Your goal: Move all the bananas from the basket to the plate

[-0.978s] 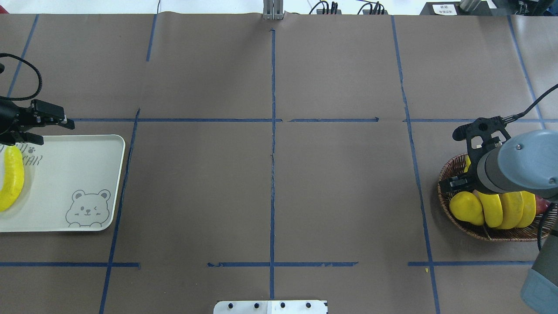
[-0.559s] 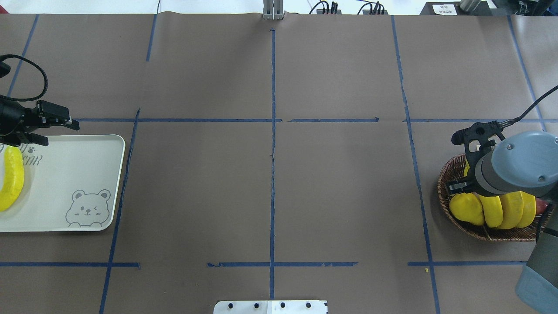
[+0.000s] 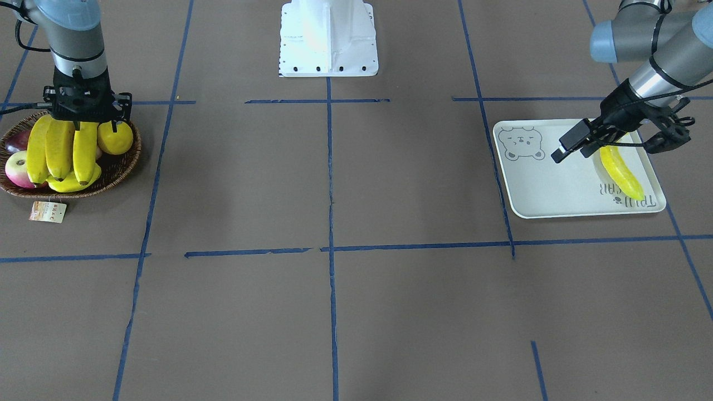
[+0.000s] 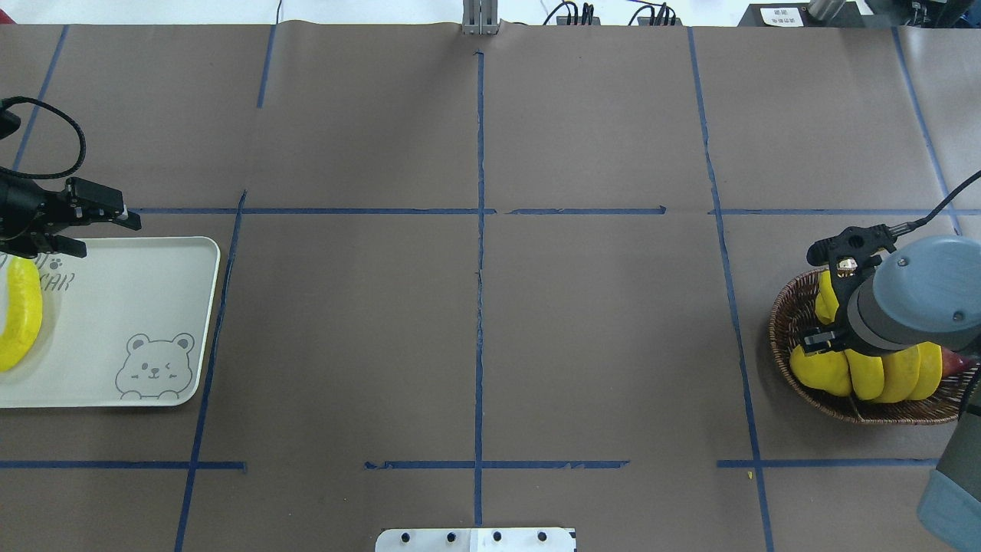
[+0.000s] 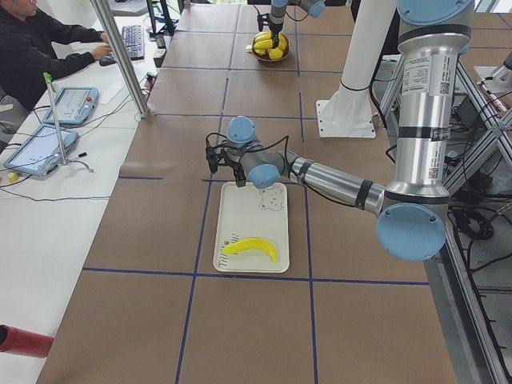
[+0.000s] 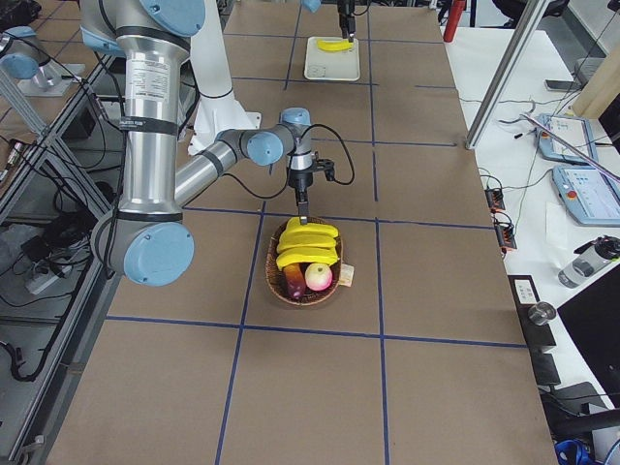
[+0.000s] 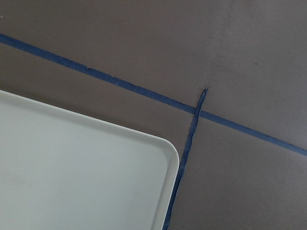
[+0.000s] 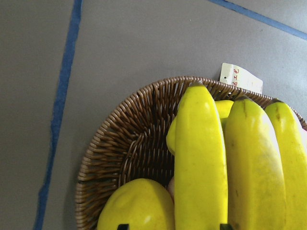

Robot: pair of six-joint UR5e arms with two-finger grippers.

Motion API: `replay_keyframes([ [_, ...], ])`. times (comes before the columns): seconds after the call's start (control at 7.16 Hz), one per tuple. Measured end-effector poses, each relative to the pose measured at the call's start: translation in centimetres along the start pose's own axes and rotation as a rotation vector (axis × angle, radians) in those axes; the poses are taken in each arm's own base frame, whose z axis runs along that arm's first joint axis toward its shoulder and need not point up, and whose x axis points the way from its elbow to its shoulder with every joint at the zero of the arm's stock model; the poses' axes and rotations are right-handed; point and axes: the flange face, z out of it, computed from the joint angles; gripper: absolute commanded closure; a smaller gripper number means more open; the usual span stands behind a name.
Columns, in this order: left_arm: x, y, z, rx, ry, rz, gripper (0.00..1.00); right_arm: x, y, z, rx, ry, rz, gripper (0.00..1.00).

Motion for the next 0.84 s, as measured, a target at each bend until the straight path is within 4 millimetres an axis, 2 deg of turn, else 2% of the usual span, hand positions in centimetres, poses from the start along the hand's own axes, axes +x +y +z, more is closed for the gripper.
replay_keyframes([
  [0.56,0.1,0.0,0.0,0.0,0.001,0.0,0.01,0.7,0.4,1.3,-0.033,0.019,0.01,0.34],
  [0.84,0.1,0.0,0.0,-0.001,0.001,0.0,0.01,0.8,0.4,1.9,-0.041,0.026,0.013,0.45],
])
